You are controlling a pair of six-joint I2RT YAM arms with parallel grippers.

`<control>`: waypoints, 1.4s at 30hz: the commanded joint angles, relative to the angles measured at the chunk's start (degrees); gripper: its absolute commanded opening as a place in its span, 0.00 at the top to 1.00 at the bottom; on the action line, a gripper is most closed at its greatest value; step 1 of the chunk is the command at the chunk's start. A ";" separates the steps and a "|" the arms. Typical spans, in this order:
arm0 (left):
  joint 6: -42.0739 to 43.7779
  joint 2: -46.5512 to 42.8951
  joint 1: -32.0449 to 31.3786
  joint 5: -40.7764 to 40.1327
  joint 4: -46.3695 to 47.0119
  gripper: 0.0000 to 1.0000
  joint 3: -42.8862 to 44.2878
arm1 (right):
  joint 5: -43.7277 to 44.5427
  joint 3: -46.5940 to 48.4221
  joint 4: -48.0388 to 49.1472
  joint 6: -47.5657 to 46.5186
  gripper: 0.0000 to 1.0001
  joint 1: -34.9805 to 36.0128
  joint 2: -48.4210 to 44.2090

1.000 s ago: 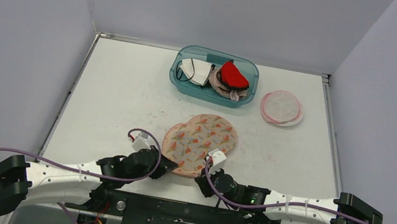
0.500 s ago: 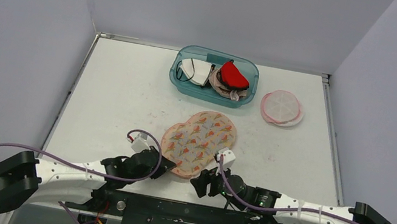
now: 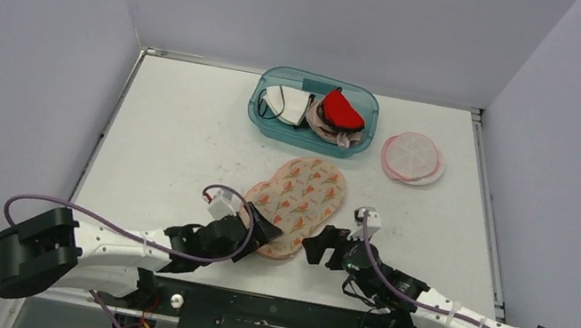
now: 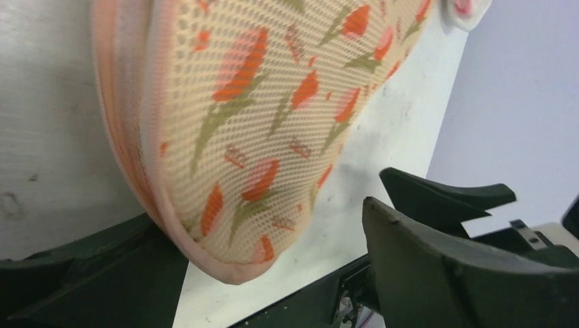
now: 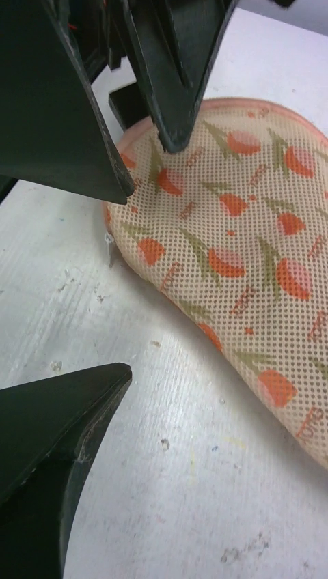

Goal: Unzip the laundry bag and remove the bra
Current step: Open the laundry bag at the center of the board.

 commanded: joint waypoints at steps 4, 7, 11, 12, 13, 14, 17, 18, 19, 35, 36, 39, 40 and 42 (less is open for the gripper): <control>13.82 -13.66 -0.99 3.66 -17.48 0.03 5.43 | -1.18 -0.86 5.45 0.32 0.07 -3.04 -1.70; 21.04 -20.52 -0.56 2.86 -22.94 0.06 5.47 | -2.11 -2.25 6.54 -0.31 0.07 -4.27 -2.34; 28.64 -24.64 4.73 -2.66 -27.15 0.09 6.30 | -5.75 -2.73 9.97 -1.59 0.08 -8.51 0.88; 31.08 -24.53 7.54 -0.81 -25.01 0.10 5.61 | -6.90 -2.69 10.87 -1.70 0.08 -9.61 2.02; 33.23 -23.88 11.06 2.15 -22.28 0.09 4.89 | -7.91 -2.57 11.47 -1.72 0.08 -10.62 2.99; 34.46 -22.70 14.66 5.44 -19.68 0.09 4.34 | -8.93 -2.52 12.21 -1.87 0.08 -11.51 3.92; 38.46 -17.68 23.20 13.94 -10.54 0.04 3.51 | -10.26 -2.66 13.52 -2.58 0.09 -12.51 5.22; 39.25 -15.76 25.11 15.55 -9.13 0.02 3.96 | -10.47 -2.87 13.85 -2.91 0.09 -12.59 5.43; 40.31 -13.38 26.62 17.54 -7.75 0.04 4.62 | -10.70 -3.17 14.26 -3.28 0.09 -12.62 5.61; 32.44 6.40 12.47 18.82 21.16 0.14 -2.14 | -9.81 -5.70 6.64 -1.29 0.09 -13.64 -2.11; 31.39 6.87 9.77 16.31 21.29 0.15 -2.24 | -8.92 -5.52 4.94 -1.22 0.09 -13.65 -3.40; 28.36 9.44 3.04 10.49 22.35 0.16 -1.45 | -6.27 -4.39 -0.55 -1.20 0.08 -13.64 -7.55; 28.00 10.67 1.46 9.26 22.78 0.17 -0.83 | -5.32 -3.84 -2.71 -1.22 0.08 -13.65 -9.01; 28.37 12.78 -0.71 7.99 22.20 0.17 1.59 | -3.66 -2.25 -7.29 -1.61 0.08 -13.65 -11.60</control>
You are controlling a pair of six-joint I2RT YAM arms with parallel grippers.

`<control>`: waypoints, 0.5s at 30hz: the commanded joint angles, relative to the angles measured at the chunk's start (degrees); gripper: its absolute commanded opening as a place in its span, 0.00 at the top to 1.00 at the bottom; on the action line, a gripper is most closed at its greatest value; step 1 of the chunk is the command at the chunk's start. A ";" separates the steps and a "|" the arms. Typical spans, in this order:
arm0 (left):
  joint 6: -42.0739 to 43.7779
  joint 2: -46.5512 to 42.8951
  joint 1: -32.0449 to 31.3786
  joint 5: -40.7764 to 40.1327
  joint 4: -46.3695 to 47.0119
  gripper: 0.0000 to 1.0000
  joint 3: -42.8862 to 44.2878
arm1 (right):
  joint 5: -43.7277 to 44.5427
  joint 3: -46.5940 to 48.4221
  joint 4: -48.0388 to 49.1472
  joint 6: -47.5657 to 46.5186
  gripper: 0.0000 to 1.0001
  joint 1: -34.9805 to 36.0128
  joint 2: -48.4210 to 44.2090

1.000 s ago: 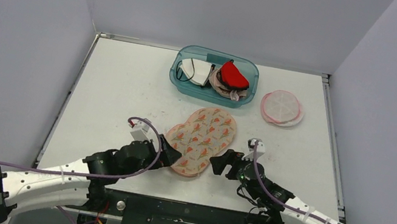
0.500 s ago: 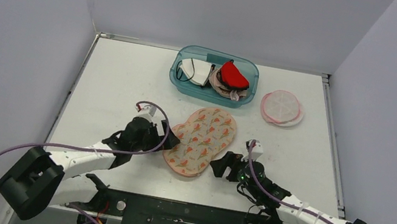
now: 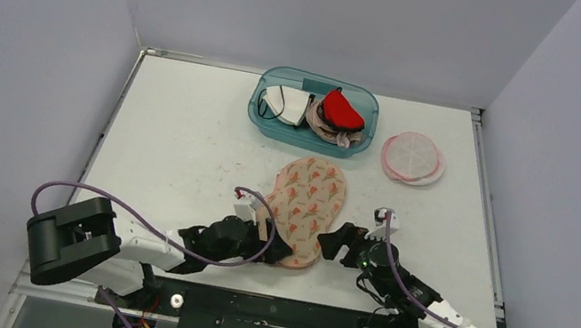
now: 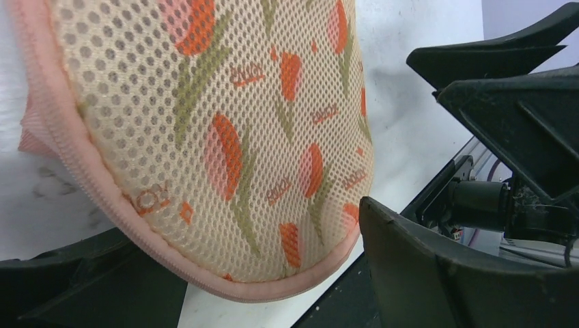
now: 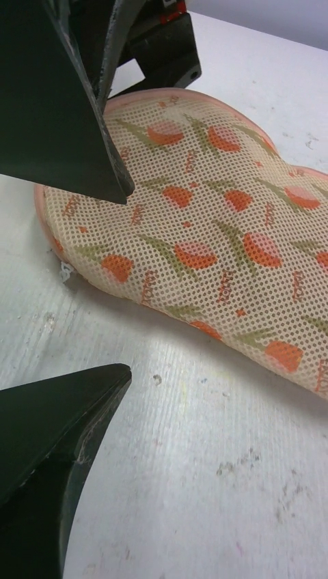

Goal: Unzip the laundry bag and remove the bra
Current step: Open the laundry bag at the center of the board.

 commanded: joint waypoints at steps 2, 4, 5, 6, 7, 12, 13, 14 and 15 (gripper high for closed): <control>-1.13 4.88 -5.02 -7.71 0.97 0.17 6.21 | 6.52 5.56 -12.70 -0.94 0.08 -0.33 -6.77; 0.55 5.35 -5.92 -8.33 -1.39 0.15 8.83 | 7.52 7.63 -16.02 -2.46 0.08 -0.27 -8.57; 1.15 4.89 -6.26 -8.80 -2.90 0.14 10.03 | 7.73 8.73 -17.24 -3.36 0.08 -0.25 -9.00; 1.47 4.01 -6.63 -9.81 -5.49 0.11 10.94 | 7.62 9.94 -18.62 -4.70 0.08 -0.22 -9.14; 1.84 2.78 -7.07 -10.92 -7.55 0.08 11.62 | 7.29 11.23 -19.47 -5.57 0.08 -0.17 -8.87; -1.49 -9.44 -8.55 -19.04 -23.23 0.04 11.42 | 5.12 17.23 -20.52 -9.66 0.11 0.92 -4.07; -4.72 -12.91 -9.08 -22.65 -28.76 0.04 11.05 | 5.14 18.39 -20.41 -10.55 0.11 1.72 -1.76; -6.17 -16.04 -9.61 -25.60 -31.76 0.04 10.07 | 5.05 19.51 -19.88 -11.57 0.12 2.54 -0.02; -7.48 -19.66 -9.90 -27.94 -34.59 0.04 8.78 | 5.08 20.61 -19.27 -12.72 0.12 3.62 2.28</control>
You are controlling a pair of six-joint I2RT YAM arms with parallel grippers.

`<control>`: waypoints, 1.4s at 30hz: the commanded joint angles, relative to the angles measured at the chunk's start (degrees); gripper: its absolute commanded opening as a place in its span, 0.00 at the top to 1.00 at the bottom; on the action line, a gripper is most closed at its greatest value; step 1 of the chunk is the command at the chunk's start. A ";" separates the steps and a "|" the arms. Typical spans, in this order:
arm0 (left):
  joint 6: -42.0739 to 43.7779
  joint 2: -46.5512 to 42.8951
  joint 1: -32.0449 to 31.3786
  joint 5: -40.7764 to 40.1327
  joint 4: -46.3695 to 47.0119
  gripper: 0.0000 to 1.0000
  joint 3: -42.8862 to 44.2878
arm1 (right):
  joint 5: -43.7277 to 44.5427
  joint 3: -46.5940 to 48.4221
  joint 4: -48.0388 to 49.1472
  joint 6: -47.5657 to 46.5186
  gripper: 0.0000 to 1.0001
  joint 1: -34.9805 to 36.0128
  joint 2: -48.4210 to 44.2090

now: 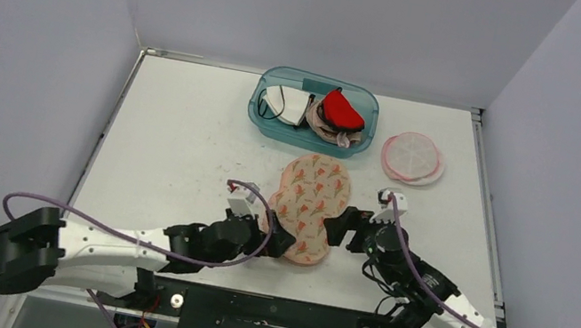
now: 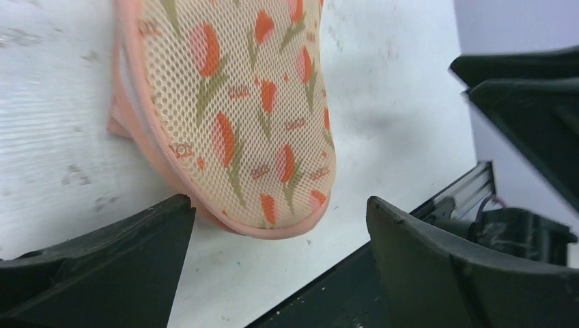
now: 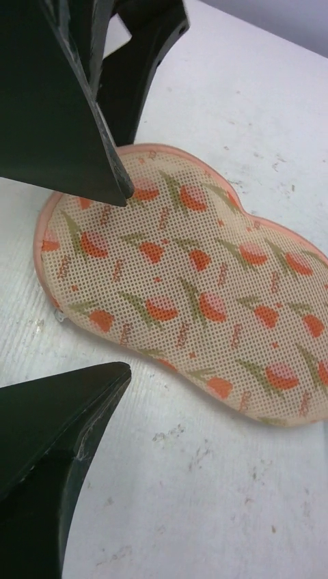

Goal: Unzip the laundry bag and remove the bra
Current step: Open the laundry bag at the center of the board.

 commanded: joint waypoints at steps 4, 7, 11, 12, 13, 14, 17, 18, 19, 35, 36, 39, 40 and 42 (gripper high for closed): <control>-13.00 -23.68 -1.79 -20.37 -27.55 0.04 -4.31 | 3.89 10.57 1.78 -8.62 0.16 10.42 15.53; -17.96 -31.39 -1.64 -25.68 -36.52 0.04 -5.51 | 6.97 15.17 3.28 -10.97 0.23 16.81 23.47; -22.36 -38.74 -1.29 -31.14 -44.89 0.04 -6.72 | 9.62 20.68 4.86 -13.35 0.32 21.95 33.93; -23.16 -40.33 -1.24 -31.74 -45.98 0.04 -6.87 | 10.59 22.06 5.04 -13.61 0.33 22.65 36.08; -23.79 -41.31 -1.27 -32.10 -46.86 0.04 -7.16 | 11.32 23.09 5.39 -14.08 0.33 23.29 38.32; -24.67 -42.03 -1.23 -32.34 -47.75 0.04 -7.44 | 12.22 24.12 5.63 -14.47 0.33 23.85 40.20; -26.91 -43.49 -1.13 -32.28 -49.27 0.04 -8.40 | 16.09 27.82 4.91 -15.22 0.28 25.53 47.01; -27.45 -43.75 -1.18 -32.18 -49.53 0.04 -8.72 | 17.38 28.99 4.43 -15.27 0.26 25.78 48.87; -27.90 -43.92 -1.15 -31.88 -49.59 0.04 -9.09 | 18.58 30.21 3.95 -15.40 0.25 25.98 50.53; -30.91 -43.37 -1.11 -30.31 -46.42 0.04 -12.40 | 28.72 38.69 -3.02 -15.70 0.57 27.78 62.80; -30.85 -43.29 -1.14 -30.10 -45.97 0.04 -12.69 | 29.05 38.50 -3.02 -15.58 0.61 27.92 62.32; -30.61 -42.87 -1.16 -29.68 -44.25 0.04 -13.34 | 29.18 37.67 -2.85 -14.84 0.77 28.33 60.41; -30.56 -42.78 -1.07 -29.37 -43.54 0.04 -13.45 | 29.06 37.24 -2.78 -14.46 0.83 28.43 59.54; -29.23 -42.52 -1.06 -28.62 -41.11 0.03 -13.83 | 29.03 36.45 -2.95 -13.52 0.94 28.61 57.62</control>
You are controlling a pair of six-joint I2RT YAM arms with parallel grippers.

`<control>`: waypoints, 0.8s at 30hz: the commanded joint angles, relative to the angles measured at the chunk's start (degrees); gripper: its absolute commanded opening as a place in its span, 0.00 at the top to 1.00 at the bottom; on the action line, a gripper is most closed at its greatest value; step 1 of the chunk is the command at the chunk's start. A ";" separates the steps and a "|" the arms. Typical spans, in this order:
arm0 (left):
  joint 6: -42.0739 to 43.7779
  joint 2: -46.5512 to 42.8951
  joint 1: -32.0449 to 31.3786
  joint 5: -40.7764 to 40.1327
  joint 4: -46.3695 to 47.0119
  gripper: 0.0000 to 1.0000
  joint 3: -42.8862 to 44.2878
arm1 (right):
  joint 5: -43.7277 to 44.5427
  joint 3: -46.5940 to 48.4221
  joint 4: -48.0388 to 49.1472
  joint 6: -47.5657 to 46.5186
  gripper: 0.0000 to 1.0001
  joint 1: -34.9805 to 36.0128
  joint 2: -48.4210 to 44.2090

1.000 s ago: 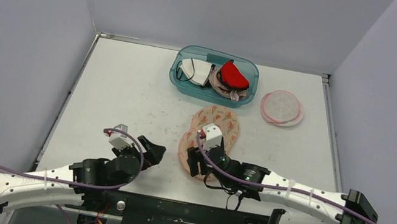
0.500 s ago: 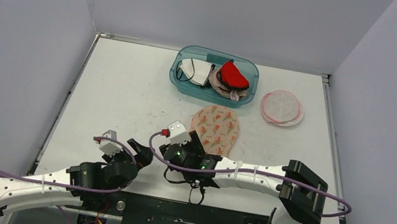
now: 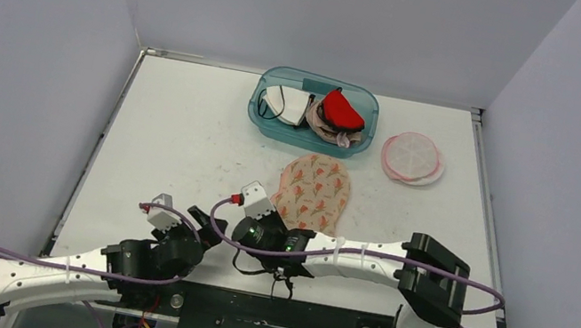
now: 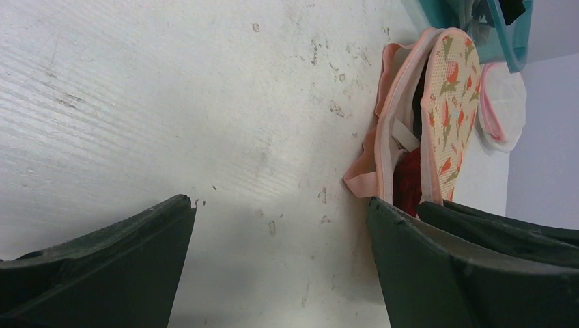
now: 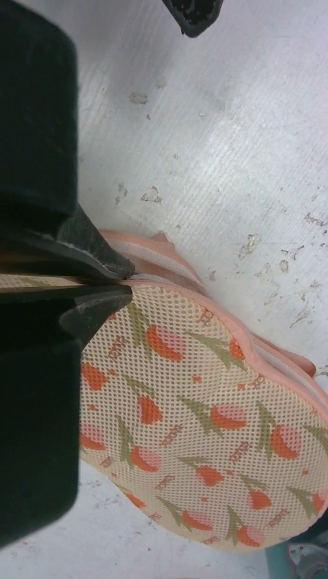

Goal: Unzip the laundry bag and remove the bra
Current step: Open the laundry bag at the center of the board.

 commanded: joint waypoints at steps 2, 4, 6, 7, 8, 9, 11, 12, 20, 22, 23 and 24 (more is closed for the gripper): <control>2.40 1.06 0.21 0.97 8.61 0.03 -0.97 | 3.36 -2.00 -0.89 2.80 0.95 0.80 -7.74; 5.60 1.92 0.19 1.63 13.67 0.03 -1.24 | 4.23 -3.43 -1.64 3.97 0.95 0.83 -10.89; 8.61 3.34 0.28 2.19 17.81 0.03 -1.12 | 5.42 -5.30 -2.50 5.35 0.95 0.83 -14.94; 10.58 4.61 0.46 2.33 19.83 0.03 -0.89 | 6.02 -6.28 -2.99 6.13 0.95 0.83 -17.27; 12.37 5.69 0.67 2.56 21.97 0.03 -0.59 | 6.83 -7.83 -3.67 6.98 0.95 0.83 -20.51; 14.31 6.76 0.99 2.96 24.09 0.03 -0.29 | 7.65 -9.09 -4.22 7.73 0.95 0.83 -22.87; 18.35 9.33 1.97 4.38 28.79 0.04 0.45 | 8.70 -11.43 -5.63 9.36 0.95 0.78 -27.97; 20.05 10.95 2.88 5.52 30.62 0.04 1.13 | 9.32 -12.44 -6.67 10.18 0.95 0.77 -30.27; 31.48 29.75 16.08 27.24 43.77 0.04 8.37 | 15.37 -19.70 -17.50 21.82 0.95 0.74 -47.83; 33.41 35.20 17.92 29.56 45.17 0.04 10.61 | 16.36 -21.86 -19.65 25.05 0.95 0.74 -51.78; 34.31 36.66 18.56 30.19 45.78 0.04 11.58 | 16.78 -22.55 -20.84 26.75 0.95 0.74 -53.54; 35.44 39.02 19.24 30.92 46.66 0.04 12.36 | 17.34 -23.32 -22.15 28.50 0.95 0.74 -55.12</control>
